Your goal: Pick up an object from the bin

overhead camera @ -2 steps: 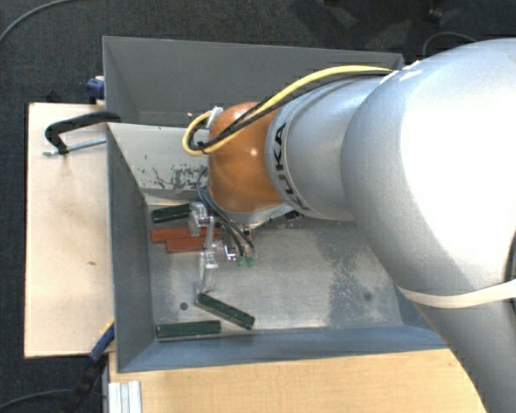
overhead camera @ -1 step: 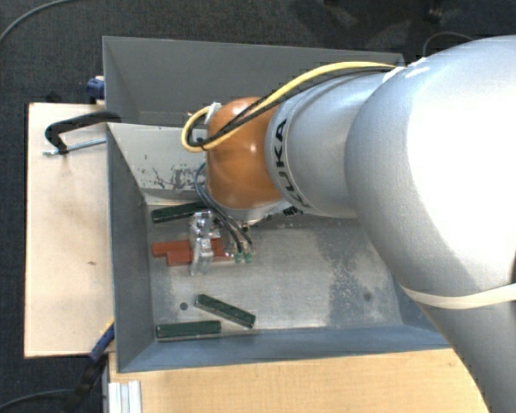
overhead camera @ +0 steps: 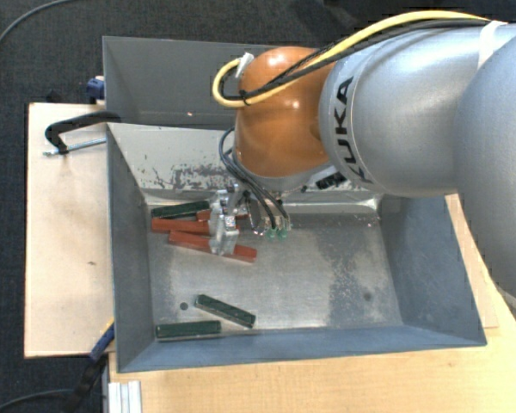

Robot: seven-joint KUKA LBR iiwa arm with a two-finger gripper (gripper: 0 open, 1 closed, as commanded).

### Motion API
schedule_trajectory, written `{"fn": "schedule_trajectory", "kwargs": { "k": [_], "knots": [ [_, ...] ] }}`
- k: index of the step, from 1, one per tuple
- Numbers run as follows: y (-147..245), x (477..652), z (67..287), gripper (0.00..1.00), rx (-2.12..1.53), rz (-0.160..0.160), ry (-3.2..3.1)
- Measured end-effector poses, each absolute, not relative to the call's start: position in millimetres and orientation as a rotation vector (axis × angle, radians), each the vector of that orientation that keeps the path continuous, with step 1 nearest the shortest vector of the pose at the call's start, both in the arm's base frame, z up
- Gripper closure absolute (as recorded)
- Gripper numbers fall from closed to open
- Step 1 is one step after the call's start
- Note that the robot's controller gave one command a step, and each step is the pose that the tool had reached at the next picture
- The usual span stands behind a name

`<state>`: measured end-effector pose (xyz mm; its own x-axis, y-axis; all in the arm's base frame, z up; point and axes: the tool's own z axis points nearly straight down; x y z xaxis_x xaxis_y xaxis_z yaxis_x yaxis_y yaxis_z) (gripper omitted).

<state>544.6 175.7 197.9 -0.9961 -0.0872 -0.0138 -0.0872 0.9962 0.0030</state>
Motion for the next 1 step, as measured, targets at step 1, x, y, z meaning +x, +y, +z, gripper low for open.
{"fn": "schedule_trajectory", "kwargs": {
  "k": [1],
  "knots": [
    [175.7, 543.2, 192.9, 0.00, -0.138, 0.003, 3.133]
  ]
}}
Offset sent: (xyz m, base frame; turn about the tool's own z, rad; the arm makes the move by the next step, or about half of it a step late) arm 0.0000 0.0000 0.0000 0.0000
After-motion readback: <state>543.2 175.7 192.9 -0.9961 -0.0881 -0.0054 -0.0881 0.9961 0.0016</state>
